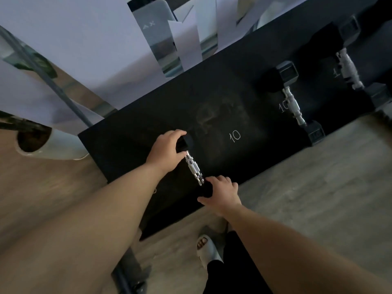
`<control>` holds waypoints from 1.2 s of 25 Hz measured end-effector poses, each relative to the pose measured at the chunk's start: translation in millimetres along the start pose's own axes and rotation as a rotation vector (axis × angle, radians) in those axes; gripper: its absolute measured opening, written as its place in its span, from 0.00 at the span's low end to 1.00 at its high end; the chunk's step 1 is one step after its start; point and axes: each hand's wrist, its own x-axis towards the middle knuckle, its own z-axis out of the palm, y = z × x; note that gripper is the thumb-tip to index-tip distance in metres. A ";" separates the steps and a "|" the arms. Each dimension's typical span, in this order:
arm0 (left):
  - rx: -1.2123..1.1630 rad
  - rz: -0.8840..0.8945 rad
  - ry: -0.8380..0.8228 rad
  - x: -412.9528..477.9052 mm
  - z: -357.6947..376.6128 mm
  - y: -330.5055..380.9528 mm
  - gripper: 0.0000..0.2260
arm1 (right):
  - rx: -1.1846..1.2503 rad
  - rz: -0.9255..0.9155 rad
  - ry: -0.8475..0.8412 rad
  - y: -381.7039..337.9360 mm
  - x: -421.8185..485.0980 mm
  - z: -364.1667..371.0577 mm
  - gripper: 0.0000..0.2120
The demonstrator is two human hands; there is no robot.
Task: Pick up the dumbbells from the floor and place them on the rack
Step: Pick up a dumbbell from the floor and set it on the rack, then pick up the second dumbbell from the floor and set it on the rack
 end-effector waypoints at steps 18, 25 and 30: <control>-0.027 -0.104 -0.353 -21.3 -52.9 -3.0 0.32 | 0.214 0.157 -0.025 22.3 -7.6 -81.2 0.37; -0.100 -0.061 -0.368 -67.7 -97.6 30.6 0.10 | 0.449 0.294 0.210 55.9 -103.5 -168.9 0.22; -0.180 0.155 -0.389 -116.7 -81.4 104.1 0.12 | 0.620 0.312 0.424 59.1 -212.9 -149.8 0.16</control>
